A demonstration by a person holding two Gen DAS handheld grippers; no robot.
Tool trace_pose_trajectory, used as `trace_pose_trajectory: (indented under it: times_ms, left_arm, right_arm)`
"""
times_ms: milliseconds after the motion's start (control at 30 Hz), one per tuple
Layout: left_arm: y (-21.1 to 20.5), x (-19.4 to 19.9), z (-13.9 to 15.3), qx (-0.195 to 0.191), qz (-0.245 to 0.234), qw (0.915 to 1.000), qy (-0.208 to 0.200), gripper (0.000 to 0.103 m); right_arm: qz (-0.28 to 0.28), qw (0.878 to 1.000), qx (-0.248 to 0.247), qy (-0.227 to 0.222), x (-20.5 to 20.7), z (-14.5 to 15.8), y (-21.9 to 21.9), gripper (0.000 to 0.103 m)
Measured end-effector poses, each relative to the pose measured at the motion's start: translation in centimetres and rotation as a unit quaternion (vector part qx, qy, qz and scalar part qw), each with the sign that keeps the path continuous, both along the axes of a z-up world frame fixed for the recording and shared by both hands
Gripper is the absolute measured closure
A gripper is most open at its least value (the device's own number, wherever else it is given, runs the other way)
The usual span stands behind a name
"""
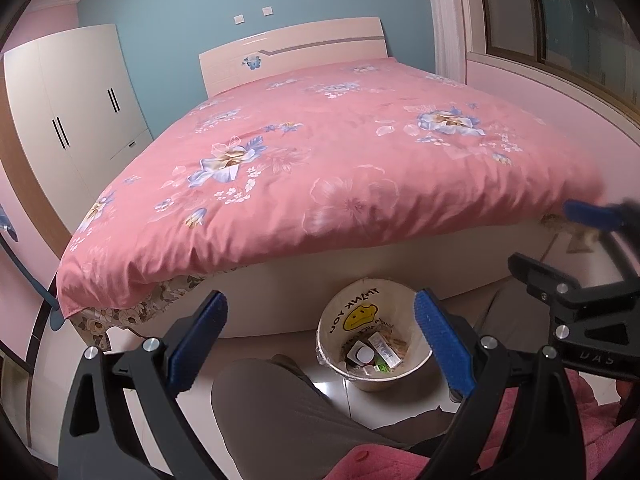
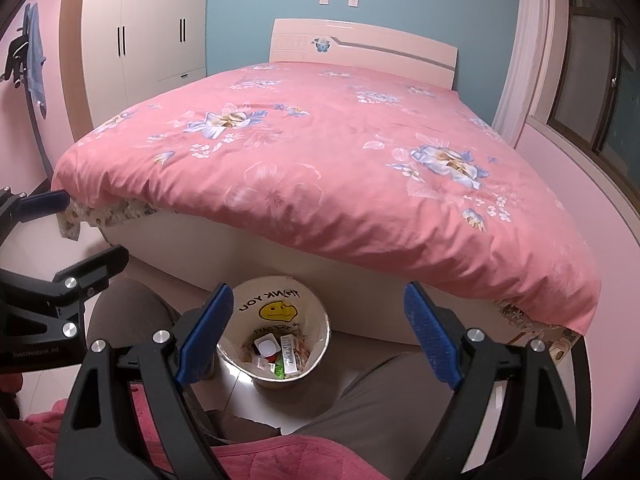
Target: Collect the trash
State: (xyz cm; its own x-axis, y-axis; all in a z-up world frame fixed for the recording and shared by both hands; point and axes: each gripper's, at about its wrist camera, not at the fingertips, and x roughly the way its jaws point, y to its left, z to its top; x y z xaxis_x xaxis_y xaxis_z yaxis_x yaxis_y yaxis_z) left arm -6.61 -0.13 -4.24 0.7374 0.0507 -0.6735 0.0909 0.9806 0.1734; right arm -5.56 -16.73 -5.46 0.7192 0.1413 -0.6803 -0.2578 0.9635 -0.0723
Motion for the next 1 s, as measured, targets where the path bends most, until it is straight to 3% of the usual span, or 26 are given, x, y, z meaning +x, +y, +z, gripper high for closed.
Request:
trace_pose_trajectory:
  times_ms: [1000]
  left_arm:
    - [-0.04,-0.01,-0.26,-0.001,-0.002,1.0000,0.007,0.007]
  right_arm:
    - [-0.006,1.000,0.008,0.006,0.05,-0.33,0.03,0.017]
